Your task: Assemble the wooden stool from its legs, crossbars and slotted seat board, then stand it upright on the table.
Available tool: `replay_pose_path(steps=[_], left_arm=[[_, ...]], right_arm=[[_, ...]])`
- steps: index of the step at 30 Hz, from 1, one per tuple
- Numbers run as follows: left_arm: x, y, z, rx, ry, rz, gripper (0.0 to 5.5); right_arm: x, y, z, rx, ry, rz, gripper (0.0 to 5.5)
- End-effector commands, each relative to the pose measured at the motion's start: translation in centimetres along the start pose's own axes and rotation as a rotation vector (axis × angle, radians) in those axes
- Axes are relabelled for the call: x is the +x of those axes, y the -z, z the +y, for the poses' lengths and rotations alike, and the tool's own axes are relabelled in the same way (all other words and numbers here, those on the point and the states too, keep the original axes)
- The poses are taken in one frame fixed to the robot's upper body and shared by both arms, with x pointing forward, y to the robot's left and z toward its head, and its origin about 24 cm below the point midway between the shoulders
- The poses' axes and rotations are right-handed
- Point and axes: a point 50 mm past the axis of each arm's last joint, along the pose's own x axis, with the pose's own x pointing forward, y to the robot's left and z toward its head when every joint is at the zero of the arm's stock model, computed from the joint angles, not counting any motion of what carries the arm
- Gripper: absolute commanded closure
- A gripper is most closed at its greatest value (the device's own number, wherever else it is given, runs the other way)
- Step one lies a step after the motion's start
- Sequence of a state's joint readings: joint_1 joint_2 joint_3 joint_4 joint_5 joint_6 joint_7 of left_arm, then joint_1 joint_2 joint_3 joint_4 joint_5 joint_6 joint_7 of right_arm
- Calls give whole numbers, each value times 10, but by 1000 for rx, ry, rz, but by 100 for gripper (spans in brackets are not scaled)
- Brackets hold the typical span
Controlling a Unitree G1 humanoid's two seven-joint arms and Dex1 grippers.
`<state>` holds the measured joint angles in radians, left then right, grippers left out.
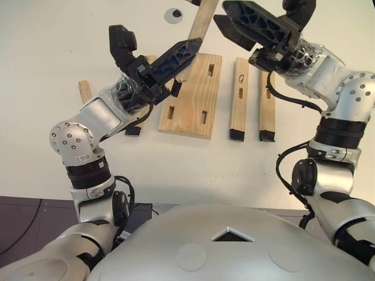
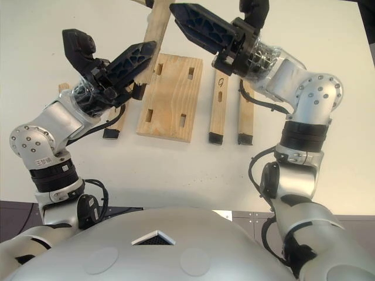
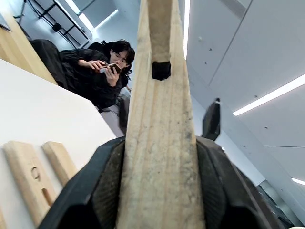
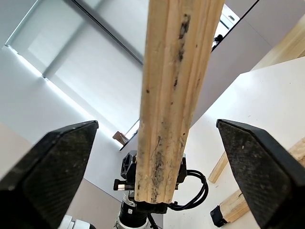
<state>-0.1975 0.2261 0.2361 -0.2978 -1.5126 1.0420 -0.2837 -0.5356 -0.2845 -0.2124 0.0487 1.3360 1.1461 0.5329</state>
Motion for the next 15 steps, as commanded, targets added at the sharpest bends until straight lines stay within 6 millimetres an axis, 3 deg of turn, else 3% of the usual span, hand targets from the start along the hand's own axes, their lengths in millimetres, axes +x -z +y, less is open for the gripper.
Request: replay_pose_path(steps=[1,5,15], left_arm=[[1,3,-8,10,27,31,351],[0,9,-7,-5,13,55,351],[0,7,-8,-4,20,70,351]], right_arm=[[6,-3,-2,18,20,8,94],[10,-5,-2,54,1,-11,94],[12,-2,1,95,-21,5,260]])
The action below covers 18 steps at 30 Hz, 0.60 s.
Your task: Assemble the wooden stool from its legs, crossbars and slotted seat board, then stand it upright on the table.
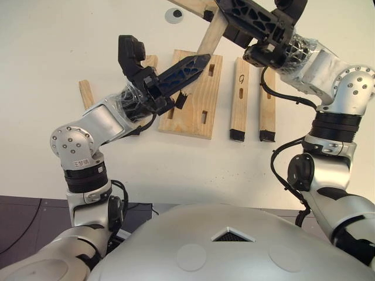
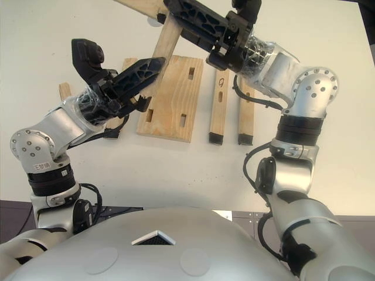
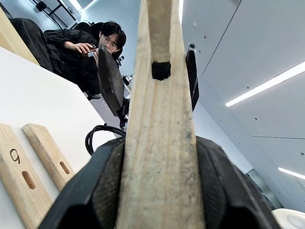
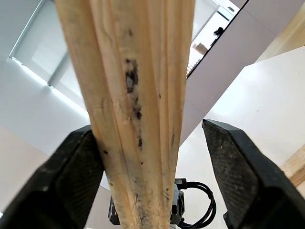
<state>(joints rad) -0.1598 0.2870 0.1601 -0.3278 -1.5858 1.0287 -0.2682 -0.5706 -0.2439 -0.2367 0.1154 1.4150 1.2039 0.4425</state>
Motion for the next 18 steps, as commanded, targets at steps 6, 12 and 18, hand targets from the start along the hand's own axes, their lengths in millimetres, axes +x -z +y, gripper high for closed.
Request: replay_pose_path(steps=[6,12,18], left_arm=[[-31,-8,32,6,-167,-39,239],[-77,-8,57,6,-338,-138,168],[-95,-12,58,13,-346,-240,168]], right_arm=[[-4,0,-9,-78,87,-15,337],[-31,14,-21,-415,129,17,338],[-46,25,-34,-587,122,88,338]])
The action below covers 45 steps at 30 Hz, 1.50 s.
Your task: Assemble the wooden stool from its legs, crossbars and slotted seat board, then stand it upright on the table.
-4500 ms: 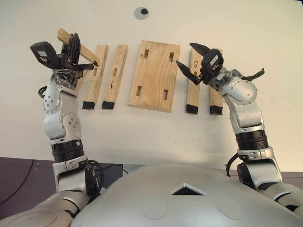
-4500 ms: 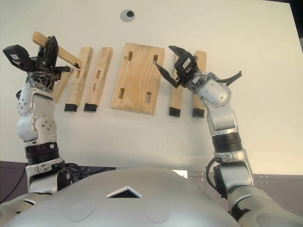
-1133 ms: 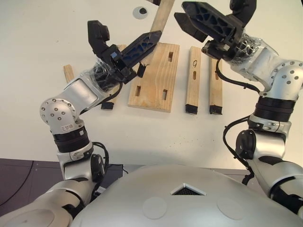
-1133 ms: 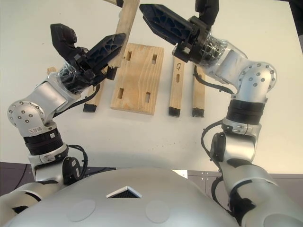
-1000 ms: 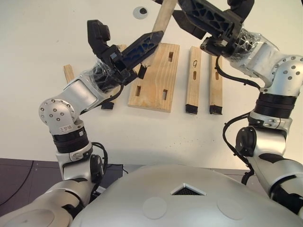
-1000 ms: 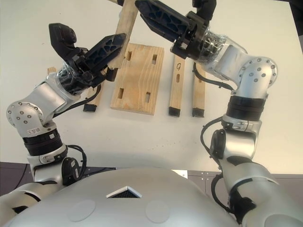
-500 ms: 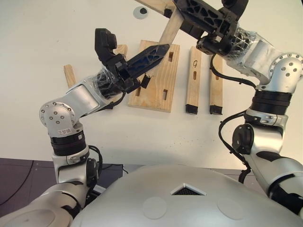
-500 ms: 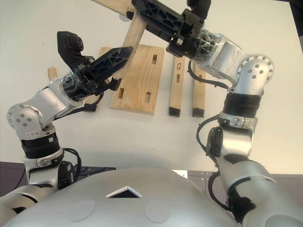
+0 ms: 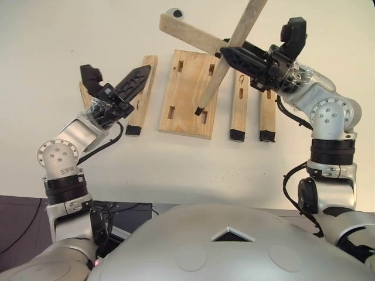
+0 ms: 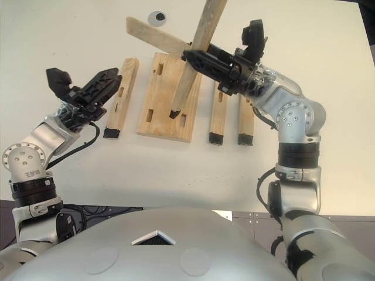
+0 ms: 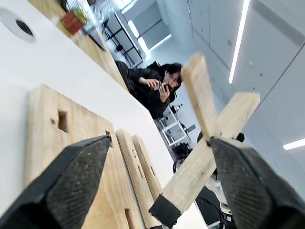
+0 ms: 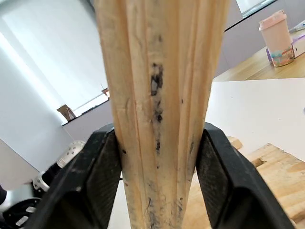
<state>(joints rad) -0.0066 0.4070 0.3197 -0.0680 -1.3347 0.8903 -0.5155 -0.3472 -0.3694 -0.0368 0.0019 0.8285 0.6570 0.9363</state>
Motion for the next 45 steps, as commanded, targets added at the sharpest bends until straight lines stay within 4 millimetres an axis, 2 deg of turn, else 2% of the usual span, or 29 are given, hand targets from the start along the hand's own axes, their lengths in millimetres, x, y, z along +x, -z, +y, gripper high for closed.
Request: replay_pose_path(steps=[1,11,15,21,25,28,32,37,40,43,45], left_arm=[[-4,0,4,1,-15,-24,168],[-9,3,7,4,-49,-36,168],[-13,-3,10,4,-80,-57,168],[-22,-15,18,-12,-137,-152,168],[-22,-11,25,-20,-178,-159,168],[-22,-8,27,-23,-197,-160,168],[-20,-4,29,-23,-211,-160,168],[-20,-1,30,-24,-220,-175,168],[-20,-1,31,-24,-222,-179,168],[-22,-2,31,-21,-230,-182,168],[-24,-2,31,-19,-238,-185,168]], right_arm=[[-5,11,-5,-63,-2,33,338],[-8,43,-14,-91,26,72,338],[-19,54,-7,-183,-44,227,338],[-34,41,-5,-344,-160,462,345],[-26,40,-3,-422,-190,592,345],[-21,48,-6,-449,-146,765,345],[-18,44,-7,-455,-78,935,345],[-11,29,-2,-394,-43,1012,345],[-23,29,-7,-366,2,1021,345],[-43,26,0,-319,4,1014,345],[-49,24,4,-303,-7,1005,345]])
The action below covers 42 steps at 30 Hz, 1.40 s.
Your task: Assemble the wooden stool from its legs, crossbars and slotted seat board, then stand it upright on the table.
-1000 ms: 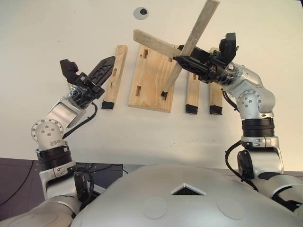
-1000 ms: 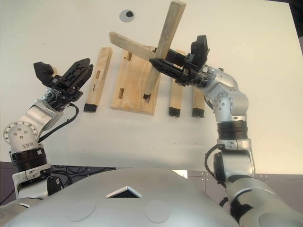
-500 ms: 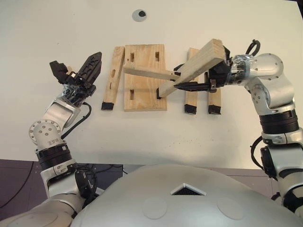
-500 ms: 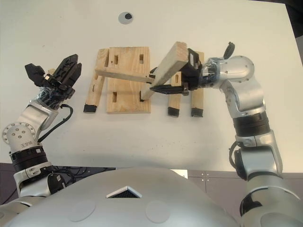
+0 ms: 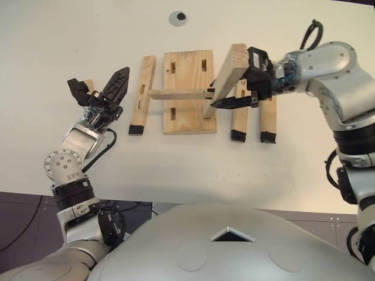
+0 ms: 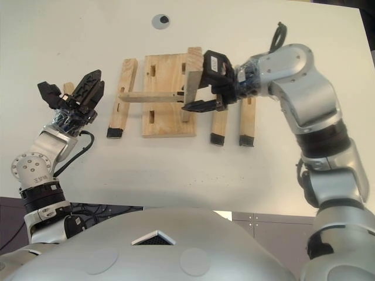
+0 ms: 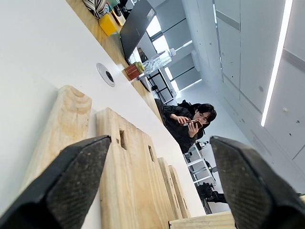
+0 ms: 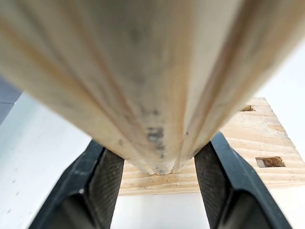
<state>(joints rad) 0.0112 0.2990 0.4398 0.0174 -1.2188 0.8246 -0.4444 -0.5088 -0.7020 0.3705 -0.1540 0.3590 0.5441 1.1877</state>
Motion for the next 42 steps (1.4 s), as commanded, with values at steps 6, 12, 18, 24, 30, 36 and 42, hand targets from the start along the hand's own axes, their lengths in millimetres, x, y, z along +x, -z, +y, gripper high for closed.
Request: replay_pose_path(steps=[6,12,18,24,30,36,42], left_arm=[[0,-3,0,30,-31,-4,168],[-3,-3,-1,39,-39,-3,168],[-1,0,-3,50,-38,5,168],[1,-1,-3,49,-36,11,168],[3,0,-3,44,-36,21,168],[3,-1,-4,46,-35,15,168],[9,-9,-14,129,-17,-28,168]], right_arm=[[-23,40,3,214,94,82,271],[-37,48,7,238,239,94,165],[-12,52,13,547,639,27,165],[10,62,25,713,759,122,165],[25,86,33,775,811,221,165],[30,94,33,777,853,266,252],[25,73,15,824,932,92,344]])
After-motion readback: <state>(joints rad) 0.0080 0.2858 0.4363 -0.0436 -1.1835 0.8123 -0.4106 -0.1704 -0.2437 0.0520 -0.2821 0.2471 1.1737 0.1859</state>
